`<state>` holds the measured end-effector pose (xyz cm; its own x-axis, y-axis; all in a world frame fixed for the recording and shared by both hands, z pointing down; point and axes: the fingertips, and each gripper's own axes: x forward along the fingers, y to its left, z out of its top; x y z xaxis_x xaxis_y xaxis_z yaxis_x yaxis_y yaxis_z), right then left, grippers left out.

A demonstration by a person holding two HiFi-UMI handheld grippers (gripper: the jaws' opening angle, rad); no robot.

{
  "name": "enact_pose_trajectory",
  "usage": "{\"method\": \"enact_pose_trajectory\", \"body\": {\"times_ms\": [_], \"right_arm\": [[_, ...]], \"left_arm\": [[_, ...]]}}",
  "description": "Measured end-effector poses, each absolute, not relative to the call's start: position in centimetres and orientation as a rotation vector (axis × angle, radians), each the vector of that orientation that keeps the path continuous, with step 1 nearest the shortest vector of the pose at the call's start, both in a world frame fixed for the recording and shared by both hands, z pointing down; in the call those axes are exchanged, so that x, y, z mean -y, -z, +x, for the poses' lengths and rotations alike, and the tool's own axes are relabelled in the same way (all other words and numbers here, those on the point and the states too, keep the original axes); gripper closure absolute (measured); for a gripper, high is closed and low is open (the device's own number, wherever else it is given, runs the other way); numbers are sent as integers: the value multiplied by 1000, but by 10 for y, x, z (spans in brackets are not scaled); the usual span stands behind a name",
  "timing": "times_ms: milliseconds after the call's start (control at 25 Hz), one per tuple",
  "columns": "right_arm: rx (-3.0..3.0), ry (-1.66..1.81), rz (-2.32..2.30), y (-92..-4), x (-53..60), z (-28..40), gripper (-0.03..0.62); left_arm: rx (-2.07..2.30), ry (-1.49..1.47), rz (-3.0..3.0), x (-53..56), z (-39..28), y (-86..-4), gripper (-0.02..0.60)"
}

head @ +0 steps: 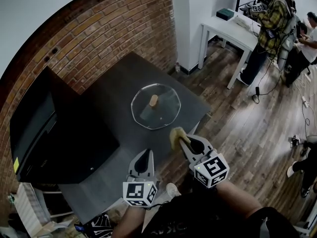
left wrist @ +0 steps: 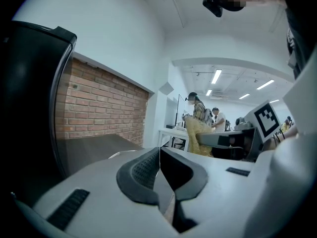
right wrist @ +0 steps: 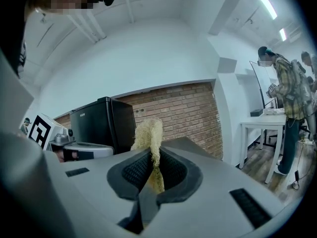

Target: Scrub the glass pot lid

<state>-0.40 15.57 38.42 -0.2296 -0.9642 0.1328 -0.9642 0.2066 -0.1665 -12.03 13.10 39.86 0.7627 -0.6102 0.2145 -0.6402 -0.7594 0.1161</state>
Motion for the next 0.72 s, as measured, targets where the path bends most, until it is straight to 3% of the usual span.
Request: {"method": "enact_pose_trajectory", "body": {"times_ms": [720], "right_arm": [[-2642, 395, -1711, -397, -93, 58, 546]], "left_arm": [[1255, -254, 2655, -92, -64, -403, 546]]}}
